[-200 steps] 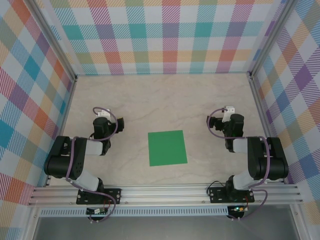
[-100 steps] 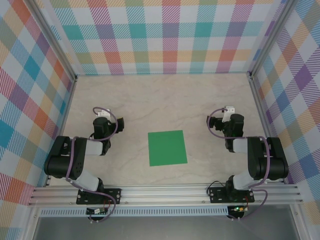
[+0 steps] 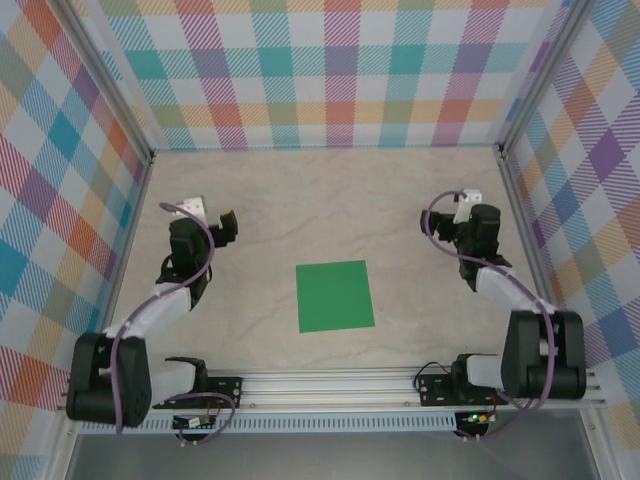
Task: Fold a paper plane with a square sheet of paper (fold left side to right side)
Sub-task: Pick up the square sheet of paper from the bottom-center of the table.
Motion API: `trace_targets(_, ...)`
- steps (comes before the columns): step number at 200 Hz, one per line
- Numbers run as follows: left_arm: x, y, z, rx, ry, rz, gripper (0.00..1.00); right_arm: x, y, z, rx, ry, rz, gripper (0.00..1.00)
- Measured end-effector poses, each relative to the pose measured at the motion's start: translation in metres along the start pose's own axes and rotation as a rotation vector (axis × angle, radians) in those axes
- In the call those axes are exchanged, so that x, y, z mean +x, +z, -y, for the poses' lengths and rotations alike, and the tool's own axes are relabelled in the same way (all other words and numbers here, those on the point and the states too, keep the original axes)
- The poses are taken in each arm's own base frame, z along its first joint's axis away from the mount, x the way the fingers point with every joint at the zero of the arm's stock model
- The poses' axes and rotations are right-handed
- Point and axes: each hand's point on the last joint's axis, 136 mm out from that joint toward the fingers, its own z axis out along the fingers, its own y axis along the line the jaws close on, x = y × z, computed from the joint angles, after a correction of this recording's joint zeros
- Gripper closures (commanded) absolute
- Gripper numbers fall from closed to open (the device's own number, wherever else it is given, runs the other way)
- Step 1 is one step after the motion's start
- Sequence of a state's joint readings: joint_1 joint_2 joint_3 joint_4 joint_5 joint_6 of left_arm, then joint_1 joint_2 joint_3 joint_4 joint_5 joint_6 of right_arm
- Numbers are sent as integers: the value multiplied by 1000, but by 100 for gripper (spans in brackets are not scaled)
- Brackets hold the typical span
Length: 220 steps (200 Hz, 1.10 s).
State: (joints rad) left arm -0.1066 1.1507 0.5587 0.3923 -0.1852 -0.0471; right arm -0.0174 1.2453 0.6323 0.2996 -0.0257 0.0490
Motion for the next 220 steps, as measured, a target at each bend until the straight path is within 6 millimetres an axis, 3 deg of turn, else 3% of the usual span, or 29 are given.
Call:
trace_targets(17,-38,-11,23,48,-47,37,0,-36,-22,-6,-3,35,46,0)
trace_targets(32,-38,-16,61,129,-41,-27,0,-48,-38,-11,-13,87,34,0)
trace_targets(48,-10,-25,113,234,19,-174,0,-38,-48,-19,-45,159,-40,0)
trace_targets(63,26,-43,157,335,82,-326,0,-13,-52,-30,-84,226,-157,0)
trace_targets(89,83,-88,202,473,140,-557,0,37,-64,-63,-157,281,-380,0)
trace_targets(119,129,-132,218,544,166,-767,0,81,-81,-103,-224,264,-580,0)
trace_targets(151,162,-153,224,564,133,-929,0,125,-86,-141,-247,191,-760,0)
trace_targets(174,187,-159,227,564,100,-1025,0,150,-74,-165,-233,123,-867,0)
trace_targets(220,215,-164,235,573,25,-1118,0,163,-31,-203,-189,37,-922,0)
